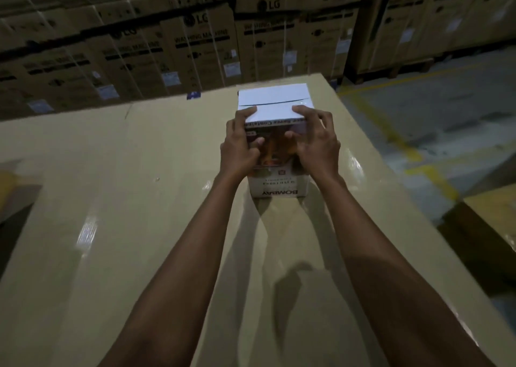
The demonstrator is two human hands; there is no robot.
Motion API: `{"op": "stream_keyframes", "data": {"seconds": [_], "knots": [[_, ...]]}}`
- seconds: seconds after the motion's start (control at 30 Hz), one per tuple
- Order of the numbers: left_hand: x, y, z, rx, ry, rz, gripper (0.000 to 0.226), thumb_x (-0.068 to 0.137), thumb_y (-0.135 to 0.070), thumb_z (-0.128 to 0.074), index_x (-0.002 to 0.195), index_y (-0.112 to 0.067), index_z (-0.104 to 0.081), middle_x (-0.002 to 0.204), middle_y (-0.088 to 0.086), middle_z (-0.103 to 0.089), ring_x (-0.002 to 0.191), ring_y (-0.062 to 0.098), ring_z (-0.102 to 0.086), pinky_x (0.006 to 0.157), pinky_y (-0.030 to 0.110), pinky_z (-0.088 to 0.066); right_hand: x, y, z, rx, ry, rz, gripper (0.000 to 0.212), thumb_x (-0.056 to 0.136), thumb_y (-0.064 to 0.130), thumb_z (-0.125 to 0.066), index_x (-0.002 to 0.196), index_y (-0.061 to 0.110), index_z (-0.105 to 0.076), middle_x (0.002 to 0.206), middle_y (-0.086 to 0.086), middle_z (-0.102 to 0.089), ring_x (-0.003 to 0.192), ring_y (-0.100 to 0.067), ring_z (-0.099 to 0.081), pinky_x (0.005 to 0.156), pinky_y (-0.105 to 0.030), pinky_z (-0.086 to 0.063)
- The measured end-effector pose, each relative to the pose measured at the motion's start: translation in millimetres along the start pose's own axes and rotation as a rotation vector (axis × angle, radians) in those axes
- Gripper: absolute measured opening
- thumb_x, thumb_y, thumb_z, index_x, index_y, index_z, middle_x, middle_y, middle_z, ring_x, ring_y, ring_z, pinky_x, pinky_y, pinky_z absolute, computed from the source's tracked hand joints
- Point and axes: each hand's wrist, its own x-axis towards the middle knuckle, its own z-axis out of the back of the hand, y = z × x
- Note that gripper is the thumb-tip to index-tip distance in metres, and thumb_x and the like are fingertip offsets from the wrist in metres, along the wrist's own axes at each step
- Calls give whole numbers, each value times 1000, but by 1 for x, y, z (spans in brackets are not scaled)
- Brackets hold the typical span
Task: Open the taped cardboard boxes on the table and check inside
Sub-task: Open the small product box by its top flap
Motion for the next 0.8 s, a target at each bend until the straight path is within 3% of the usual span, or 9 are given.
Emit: {"op": "stream_keyframes", "data": {"seconds": [0.2, 0.33, 0.47, 0.8], "knots": [[-135, 29, 93, -21, -2, -53, 65, 89, -15, -68, 145, -36, -41, 130, 2, -50, 105, 21, -60, 75, 27, -37, -139, 88, 21, 17, -39, 6, 53, 85, 34, -78, 135, 40, -61, 135, 4, -54, 113, -16, -62, 83, -39, -57], [-208, 59, 153, -26, -23, -61, 65, 89, -15, -68, 145, -36, -42, 129, 0, -49, 95, 6, -48, 63, 11, -30, -218, 145, 22, 46, -65, 24, 51, 85, 38, -79, 134, 39, -64, 134, 5, -56, 107, -10, -60, 80, -37, -58], [-265, 80, 202, -77, -34, -43, 66, 88, -13, -68, 144, -37, -43, 129, -2, -49, 94, 5, -48, 66, 7, -32, -280, 190, 21, 35, -61, 38, 50, 87, 42, -78, 134, 39, -64, 136, 6, -54, 108, -8, -55, 77, -36, -59], [-360, 97, 268, -107, -75, 16, 67, 86, -15, -70, 141, -42, -43, 126, -4, -51, 98, 10, -55, 77, 25, -39, -367, 249, 35, 50, -5, 58, 50, 86, 43, -79, 134, 40, -64, 135, 6, -54, 104, -8, -57, 79, -38, -59]]}}
